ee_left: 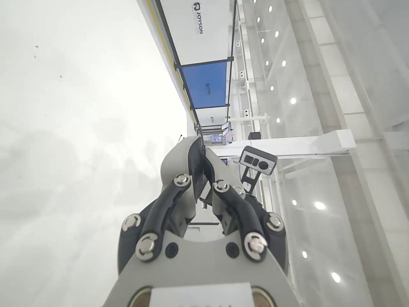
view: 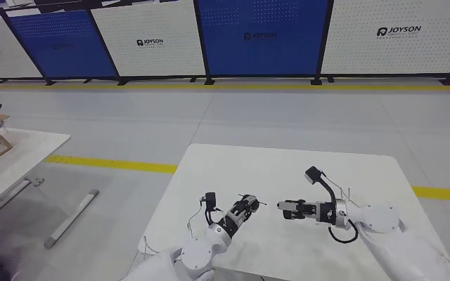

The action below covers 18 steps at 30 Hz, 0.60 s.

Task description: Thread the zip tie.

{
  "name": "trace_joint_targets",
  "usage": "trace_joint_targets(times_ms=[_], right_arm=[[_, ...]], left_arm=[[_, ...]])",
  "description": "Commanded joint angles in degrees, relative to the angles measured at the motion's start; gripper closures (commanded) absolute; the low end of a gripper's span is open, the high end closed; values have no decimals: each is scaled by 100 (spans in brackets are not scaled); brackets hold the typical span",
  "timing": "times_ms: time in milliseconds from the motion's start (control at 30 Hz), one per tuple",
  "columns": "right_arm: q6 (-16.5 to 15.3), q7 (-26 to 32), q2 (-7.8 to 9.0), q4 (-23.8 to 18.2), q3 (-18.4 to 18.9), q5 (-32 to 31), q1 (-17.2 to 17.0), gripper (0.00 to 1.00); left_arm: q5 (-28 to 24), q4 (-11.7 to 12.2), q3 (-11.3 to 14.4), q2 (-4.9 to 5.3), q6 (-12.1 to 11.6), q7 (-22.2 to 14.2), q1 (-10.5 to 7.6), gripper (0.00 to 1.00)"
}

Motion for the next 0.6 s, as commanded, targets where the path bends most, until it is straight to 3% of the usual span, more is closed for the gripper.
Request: trace_joint_targets(times_ms=[0,333,567], right_arm=[[0,-5,-8,20,-3,-3,5,0],[0,-5,-8,20,-3,-3,5,0],[0,-87,-76,101,-48,126,-71,0]], left_arm=[[-36,-2,3,-9,10,2,1,100],[-24,4,-2,-11,7,9,1,100],[311,-44,87,-169,115,468,29,100]])
